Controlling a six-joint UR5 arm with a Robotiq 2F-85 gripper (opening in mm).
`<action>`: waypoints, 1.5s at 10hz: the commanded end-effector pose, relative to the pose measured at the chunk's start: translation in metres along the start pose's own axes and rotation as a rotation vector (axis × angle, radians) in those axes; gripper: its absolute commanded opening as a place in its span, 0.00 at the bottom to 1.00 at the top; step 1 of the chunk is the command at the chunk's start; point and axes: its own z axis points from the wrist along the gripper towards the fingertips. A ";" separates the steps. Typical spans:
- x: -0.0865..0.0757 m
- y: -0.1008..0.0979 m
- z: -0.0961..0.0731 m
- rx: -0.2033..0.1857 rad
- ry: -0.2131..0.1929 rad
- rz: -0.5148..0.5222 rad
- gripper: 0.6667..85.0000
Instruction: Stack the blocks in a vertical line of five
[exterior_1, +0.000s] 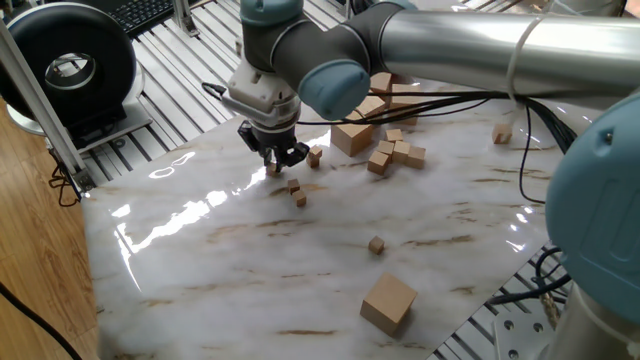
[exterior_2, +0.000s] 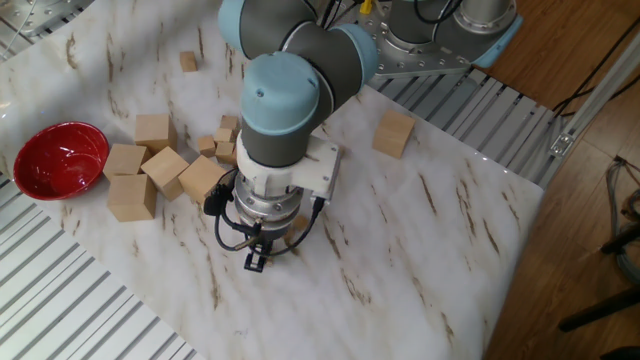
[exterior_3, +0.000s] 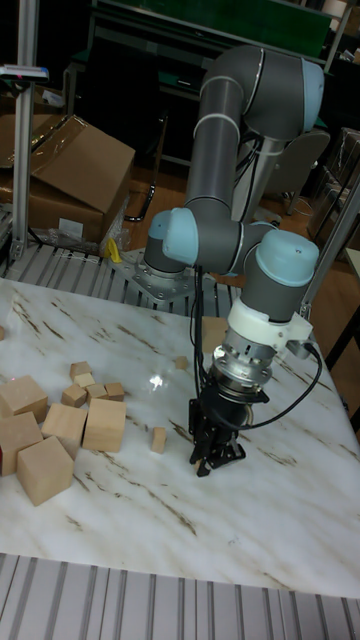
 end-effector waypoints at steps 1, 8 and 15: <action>0.001 -0.003 -0.006 0.041 -0.034 0.059 0.23; 0.009 -0.015 -0.025 0.088 -0.031 0.217 0.22; 0.051 -0.045 -0.066 0.133 -0.117 0.423 0.19</action>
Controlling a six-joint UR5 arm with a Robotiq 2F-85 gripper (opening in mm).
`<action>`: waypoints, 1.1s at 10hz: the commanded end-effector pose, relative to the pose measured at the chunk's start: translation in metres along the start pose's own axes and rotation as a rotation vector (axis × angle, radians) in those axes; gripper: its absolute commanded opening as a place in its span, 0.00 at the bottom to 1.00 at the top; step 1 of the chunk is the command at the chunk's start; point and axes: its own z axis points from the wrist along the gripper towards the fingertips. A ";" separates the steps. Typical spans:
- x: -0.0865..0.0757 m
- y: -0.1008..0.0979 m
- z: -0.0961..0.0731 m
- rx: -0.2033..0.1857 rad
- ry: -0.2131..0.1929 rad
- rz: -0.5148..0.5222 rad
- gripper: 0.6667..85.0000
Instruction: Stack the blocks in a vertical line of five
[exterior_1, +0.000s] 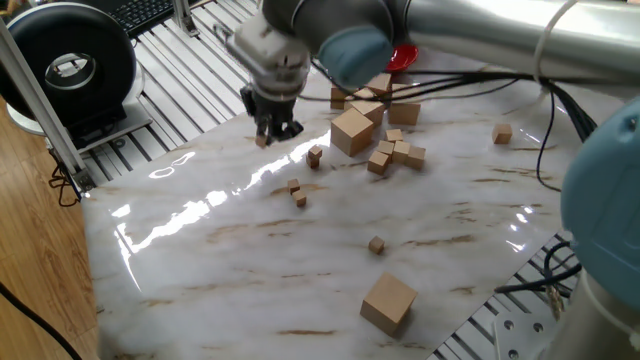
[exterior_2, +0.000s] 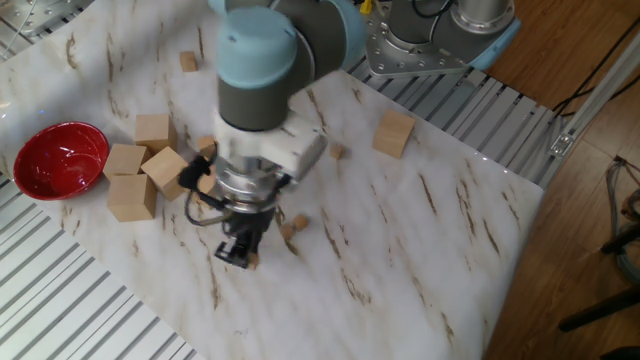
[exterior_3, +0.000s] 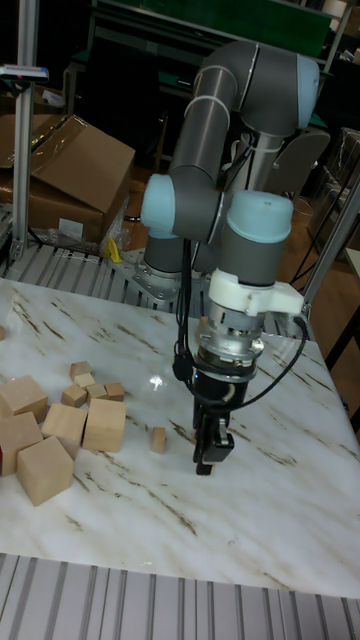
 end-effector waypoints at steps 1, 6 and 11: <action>0.017 -0.022 -0.024 0.019 -0.055 0.142 0.17; 0.057 -0.056 -0.045 0.111 -0.094 0.562 0.16; 0.080 -0.017 -0.032 0.048 -0.015 0.851 0.10</action>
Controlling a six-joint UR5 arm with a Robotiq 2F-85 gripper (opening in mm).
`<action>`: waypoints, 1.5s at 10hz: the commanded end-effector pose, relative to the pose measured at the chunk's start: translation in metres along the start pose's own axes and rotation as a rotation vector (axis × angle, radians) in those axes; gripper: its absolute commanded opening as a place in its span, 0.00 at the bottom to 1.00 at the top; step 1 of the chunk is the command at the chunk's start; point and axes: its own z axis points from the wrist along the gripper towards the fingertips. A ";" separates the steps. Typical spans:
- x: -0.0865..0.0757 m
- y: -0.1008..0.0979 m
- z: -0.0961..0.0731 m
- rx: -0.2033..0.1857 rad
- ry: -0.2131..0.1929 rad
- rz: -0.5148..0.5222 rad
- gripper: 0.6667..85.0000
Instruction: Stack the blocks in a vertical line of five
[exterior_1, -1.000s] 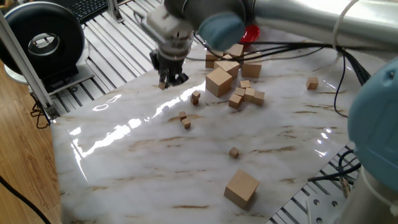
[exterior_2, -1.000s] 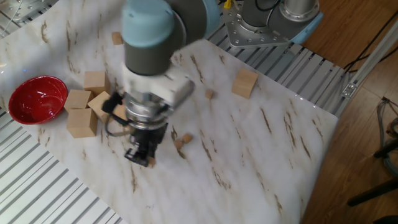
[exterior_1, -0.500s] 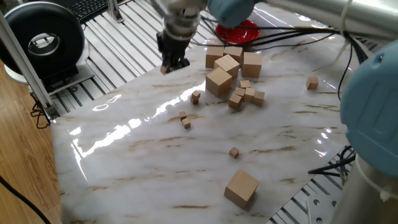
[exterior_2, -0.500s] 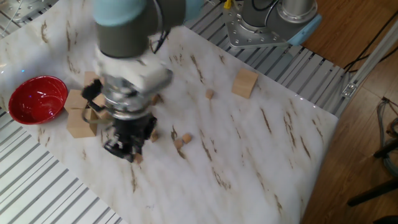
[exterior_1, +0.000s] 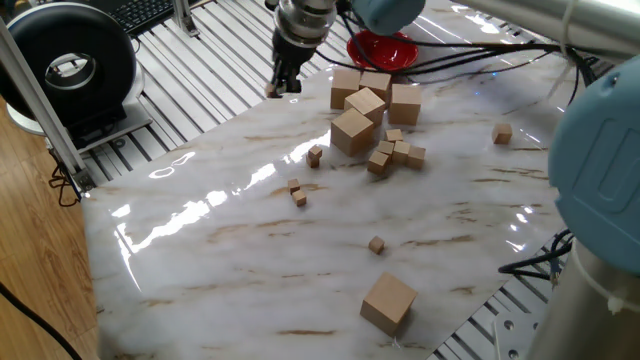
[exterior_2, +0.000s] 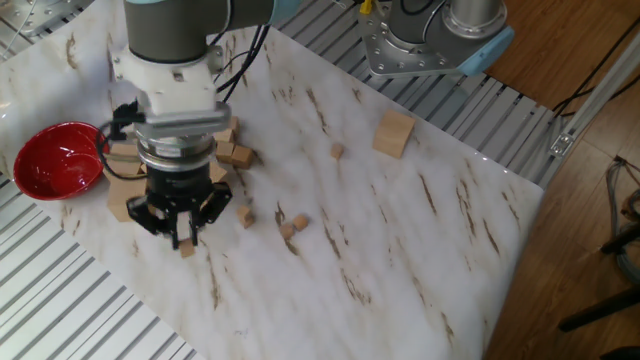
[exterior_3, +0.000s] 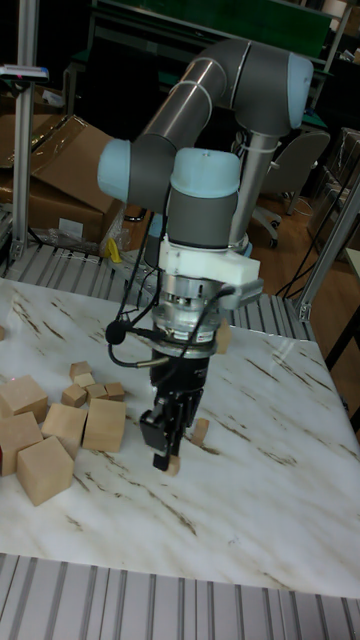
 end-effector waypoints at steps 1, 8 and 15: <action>0.030 0.010 0.002 -0.017 0.056 0.189 0.08; 0.042 0.044 0.012 -0.052 0.154 0.872 0.00; 0.057 0.074 0.013 -0.008 0.245 1.029 0.00</action>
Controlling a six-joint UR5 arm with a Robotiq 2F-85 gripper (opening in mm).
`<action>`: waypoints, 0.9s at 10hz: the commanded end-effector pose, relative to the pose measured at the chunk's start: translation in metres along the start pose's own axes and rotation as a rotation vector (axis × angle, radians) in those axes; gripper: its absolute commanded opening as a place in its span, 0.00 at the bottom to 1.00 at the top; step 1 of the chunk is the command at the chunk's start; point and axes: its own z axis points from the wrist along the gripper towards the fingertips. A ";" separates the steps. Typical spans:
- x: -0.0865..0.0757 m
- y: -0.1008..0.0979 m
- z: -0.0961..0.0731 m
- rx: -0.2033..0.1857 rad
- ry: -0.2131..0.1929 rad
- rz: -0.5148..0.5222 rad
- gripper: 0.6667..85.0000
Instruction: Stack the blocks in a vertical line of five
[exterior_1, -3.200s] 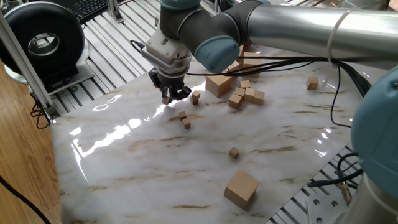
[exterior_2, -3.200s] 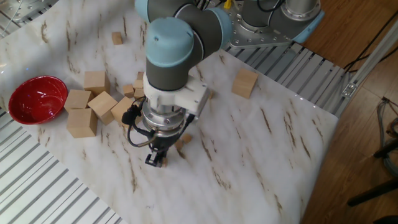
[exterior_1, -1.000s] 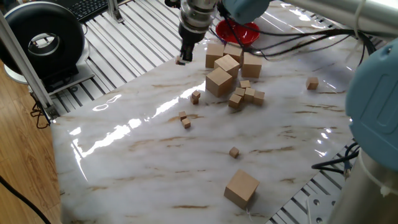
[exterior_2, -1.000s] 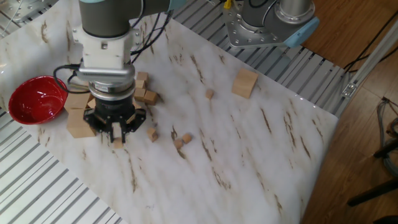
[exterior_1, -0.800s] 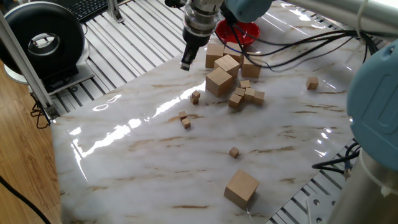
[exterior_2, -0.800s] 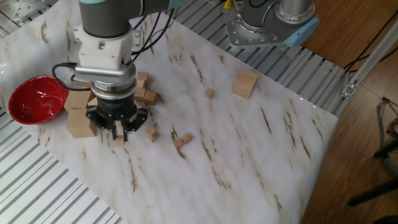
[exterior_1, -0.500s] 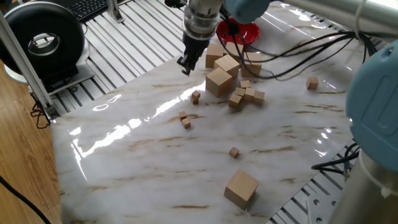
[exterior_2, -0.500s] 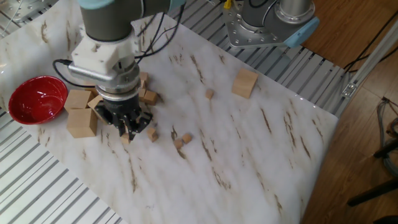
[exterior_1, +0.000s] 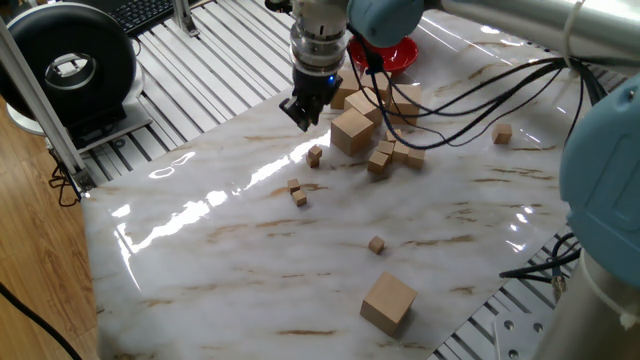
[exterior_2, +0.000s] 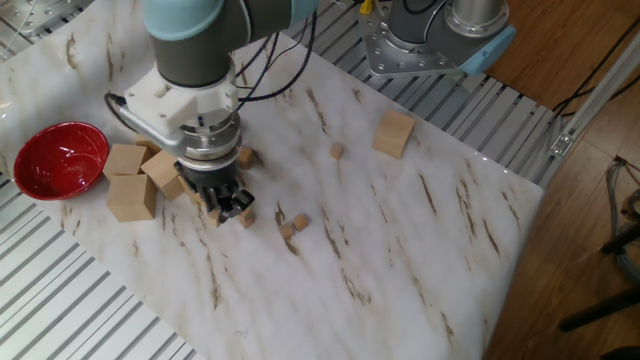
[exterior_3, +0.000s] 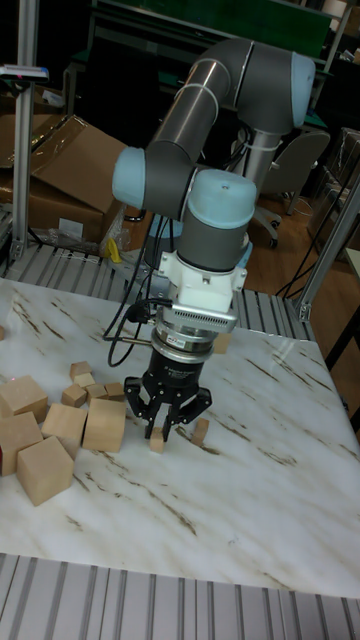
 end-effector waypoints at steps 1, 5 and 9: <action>0.013 0.003 0.002 0.009 0.011 0.072 0.00; 0.027 -0.001 0.004 0.059 0.001 0.075 0.00; 0.032 0.008 0.005 0.035 0.012 0.127 0.00</action>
